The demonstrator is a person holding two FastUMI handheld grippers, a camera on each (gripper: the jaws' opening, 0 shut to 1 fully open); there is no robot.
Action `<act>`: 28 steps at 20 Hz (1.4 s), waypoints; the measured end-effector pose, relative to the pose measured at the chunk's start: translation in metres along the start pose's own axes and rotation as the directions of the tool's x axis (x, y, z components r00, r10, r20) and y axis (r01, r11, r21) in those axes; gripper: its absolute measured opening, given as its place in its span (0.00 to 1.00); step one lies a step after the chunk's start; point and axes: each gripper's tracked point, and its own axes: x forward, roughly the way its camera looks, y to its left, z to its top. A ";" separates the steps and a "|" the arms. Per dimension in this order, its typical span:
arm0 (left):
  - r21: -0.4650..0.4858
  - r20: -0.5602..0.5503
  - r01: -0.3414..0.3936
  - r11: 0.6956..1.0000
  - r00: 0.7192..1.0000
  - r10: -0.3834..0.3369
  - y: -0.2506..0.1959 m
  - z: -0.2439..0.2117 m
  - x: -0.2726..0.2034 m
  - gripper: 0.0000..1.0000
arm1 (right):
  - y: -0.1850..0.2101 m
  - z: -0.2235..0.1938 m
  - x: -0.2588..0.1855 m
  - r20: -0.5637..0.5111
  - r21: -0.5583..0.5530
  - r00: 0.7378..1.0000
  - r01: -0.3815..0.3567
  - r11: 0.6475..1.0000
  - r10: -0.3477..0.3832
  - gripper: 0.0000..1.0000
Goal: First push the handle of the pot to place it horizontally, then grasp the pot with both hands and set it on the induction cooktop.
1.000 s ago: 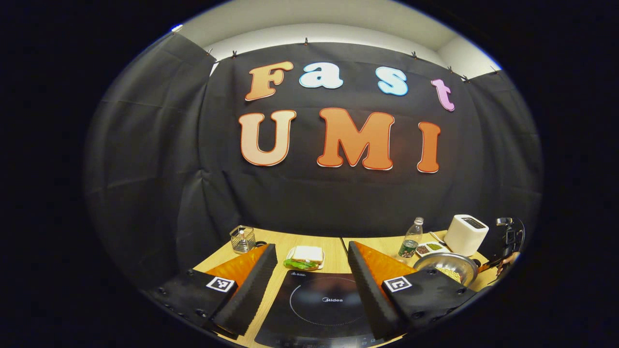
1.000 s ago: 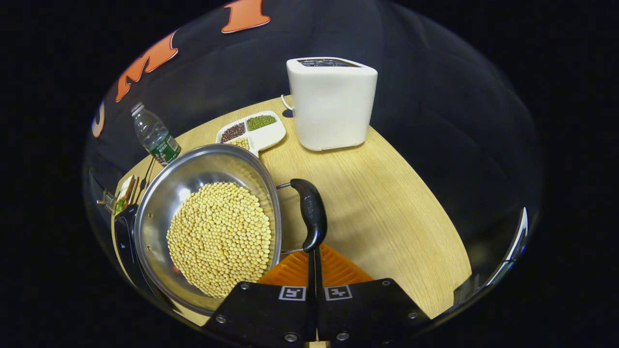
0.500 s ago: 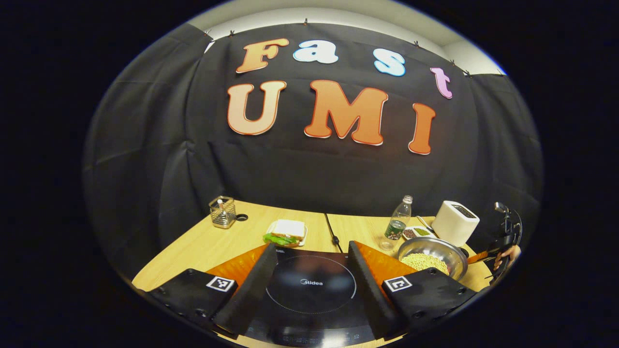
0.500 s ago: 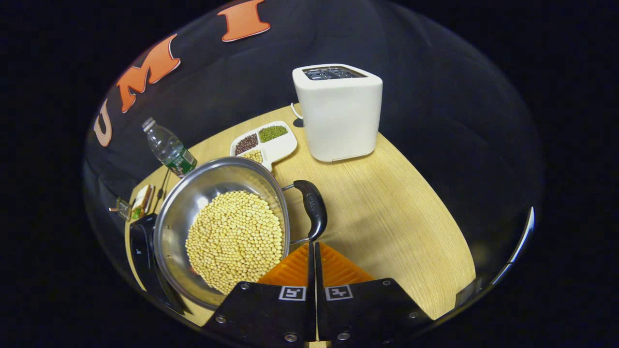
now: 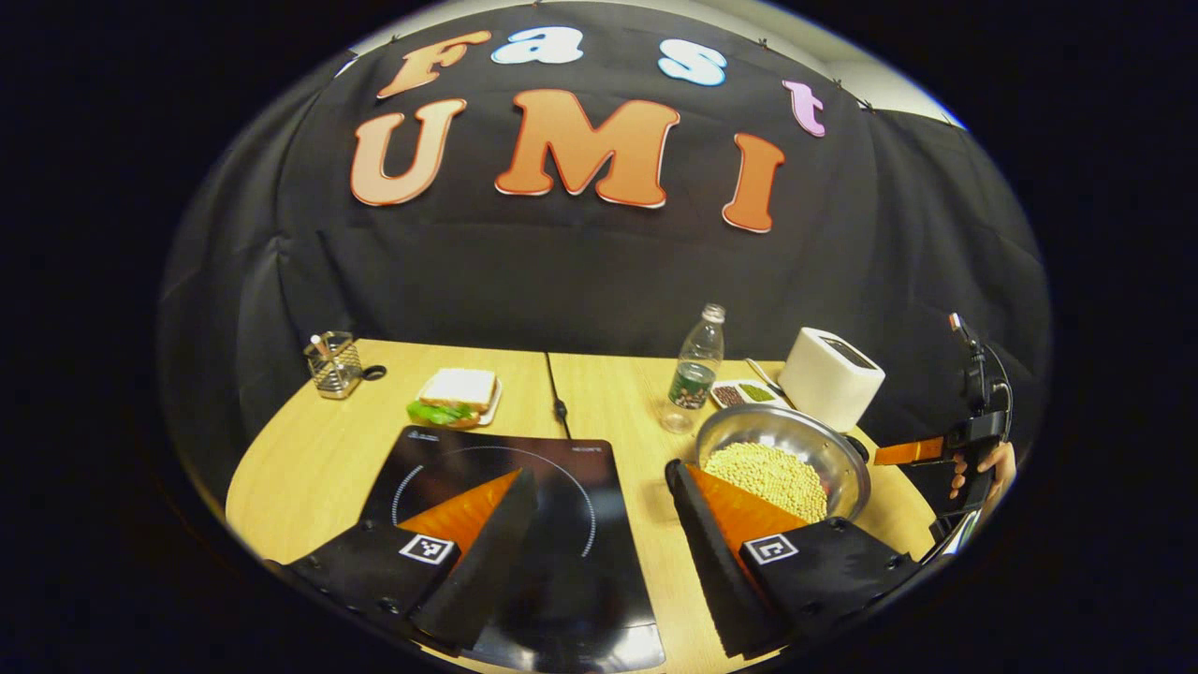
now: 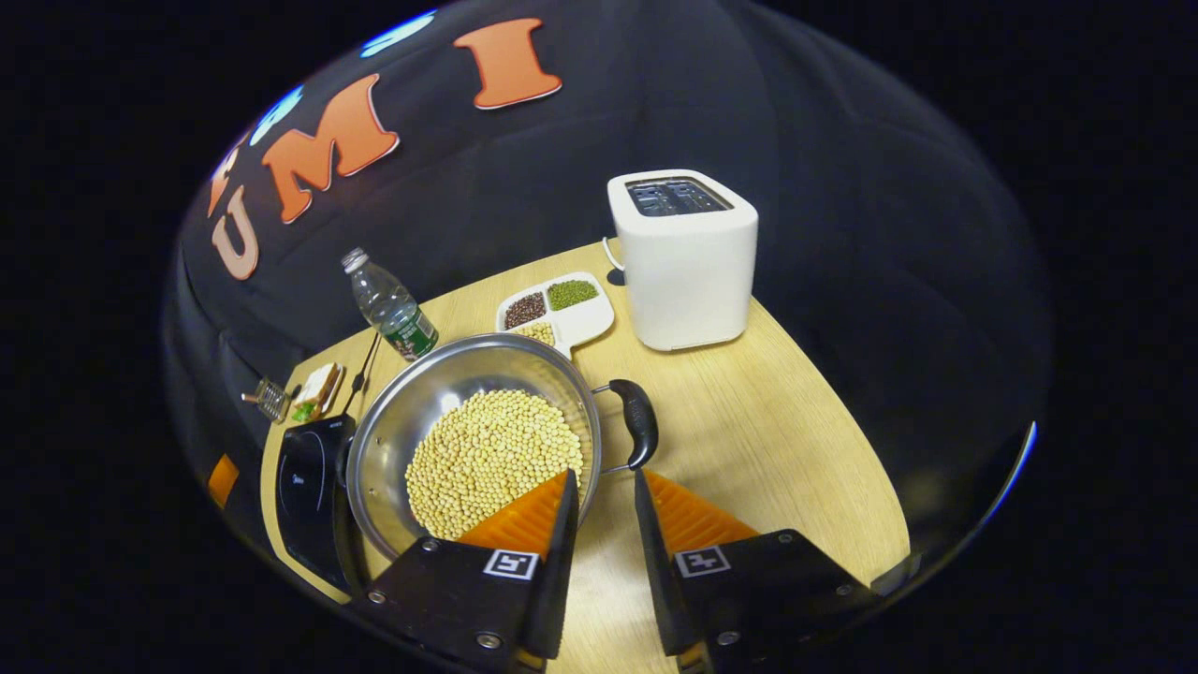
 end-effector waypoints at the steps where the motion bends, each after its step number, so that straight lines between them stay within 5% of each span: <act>1: 0.000 -0.018 0.012 1.000 1.000 -0.012 -0.009 -0.004 0.006 0.97 | 0.002 0.002 0.002 0.011 -0.028 1.000 0.015 0.999 -0.015 0.45; 5: 0.034 -0.057 0.060 0.998 0.997 -0.058 -0.046 -0.020 0.030 0.98 | 0.006 0.002 0.009 0.032 -0.105 0.999 0.044 0.993 -0.041 0.74; 7: 0.064 -0.068 0.075 0.995 0.995 -0.070 -0.062 -0.027 0.045 0.97 | 0.008 0.003 0.013 0.034 -0.120 0.999 0.042 0.992 -0.038 0.81; 28: 0.071 -0.243 0.045 0.996 0.970 -0.026 -0.083 -0.099 0.162 0.93 | -0.015 -0.006 0.074 0.002 -0.227 0.994 0.103 0.968 -0.105 0.89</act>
